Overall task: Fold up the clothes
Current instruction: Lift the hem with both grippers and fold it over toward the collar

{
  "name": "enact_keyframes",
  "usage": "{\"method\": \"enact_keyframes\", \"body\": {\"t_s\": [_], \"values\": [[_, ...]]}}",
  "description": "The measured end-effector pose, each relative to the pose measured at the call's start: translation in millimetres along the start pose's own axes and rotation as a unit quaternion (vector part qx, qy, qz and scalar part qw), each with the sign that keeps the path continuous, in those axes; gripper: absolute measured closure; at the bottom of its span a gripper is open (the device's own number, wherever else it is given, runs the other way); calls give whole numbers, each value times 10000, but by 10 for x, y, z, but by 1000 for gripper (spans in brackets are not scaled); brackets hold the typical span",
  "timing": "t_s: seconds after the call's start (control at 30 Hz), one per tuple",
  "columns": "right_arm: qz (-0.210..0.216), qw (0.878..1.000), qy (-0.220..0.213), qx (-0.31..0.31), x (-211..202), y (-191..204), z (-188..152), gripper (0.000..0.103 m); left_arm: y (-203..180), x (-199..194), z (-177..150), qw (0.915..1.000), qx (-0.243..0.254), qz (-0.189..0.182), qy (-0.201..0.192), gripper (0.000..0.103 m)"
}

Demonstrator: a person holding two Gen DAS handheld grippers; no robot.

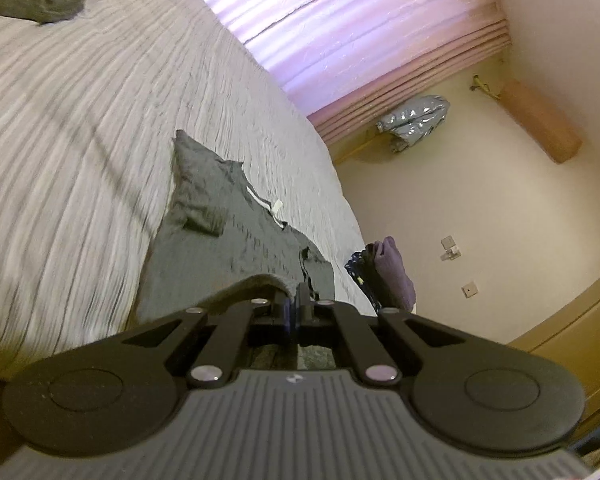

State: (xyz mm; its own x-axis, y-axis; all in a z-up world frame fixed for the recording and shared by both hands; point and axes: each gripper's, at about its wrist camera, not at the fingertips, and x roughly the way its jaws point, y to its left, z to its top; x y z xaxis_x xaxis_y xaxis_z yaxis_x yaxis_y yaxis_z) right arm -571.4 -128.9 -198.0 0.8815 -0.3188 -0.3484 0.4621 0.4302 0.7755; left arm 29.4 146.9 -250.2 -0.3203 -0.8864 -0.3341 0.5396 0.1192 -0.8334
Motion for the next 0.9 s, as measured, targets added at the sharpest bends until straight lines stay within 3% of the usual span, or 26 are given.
{"method": "enact_keyframes", "body": {"t_s": [0.3, 0.43, 0.53, 0.57, 0.6, 0.63, 0.67, 0.7, 0.8, 0.83, 0.9], "values": [[-285, 9989, 315, 217, 1298, -469, 1197, 101, 505, 1458, 1266, 9981, -491, 101, 371, 103], [-658, 9928, 461, 886, 1992, -894, 1634, 101, 993, 2121, 1640, 9893, -1337, 366, 459, 101], [-884, 9783, 488, 1811, 2396, -1301, 1785, 98, 1279, 2389, 1801, 9835, -1676, 573, 359, 97], [-913, 9759, 448, 1929, 2442, -1372, 1801, 82, 1335, 2405, 1831, 9828, -1722, 615, 273, 97], [-956, 9746, 399, 1987, 2466, -1420, 1811, 54, 1377, 2388, 1838, 9826, -1744, 604, 200, 96], [-999, 9731, 350, 2044, 2490, -1469, 1821, 37, 1409, 2366, 1843, 9828, -1740, 604, 133, 96], [-1042, 9716, 301, 2101, 2514, -1518, 1831, 20, 1397, 2321, 1845, 9849, -1597, 664, 94, 96], [-1072, 9747, 232, 1949, 2489, -1514, 1841, 20, 1346, 2265, 1837, 9886, -1281, 786, 77, 96], [-1343, 9897, 134, 485, 2293, -1275, 1835, 20, 1121, 2113, 1748, 9939, 35, 1074, 241, 96], [-1538, 9880, 108, -112, 2226, -1182, 1796, 20, 1051, 2065, 1716, 9919, 457, 1146, 296, 96], [-1915, 9733, 106, -1262, 2105, -1031, 1684, 20, 965, 2033, 1632, 9861, 1104, 1164, 428, 95]]}}
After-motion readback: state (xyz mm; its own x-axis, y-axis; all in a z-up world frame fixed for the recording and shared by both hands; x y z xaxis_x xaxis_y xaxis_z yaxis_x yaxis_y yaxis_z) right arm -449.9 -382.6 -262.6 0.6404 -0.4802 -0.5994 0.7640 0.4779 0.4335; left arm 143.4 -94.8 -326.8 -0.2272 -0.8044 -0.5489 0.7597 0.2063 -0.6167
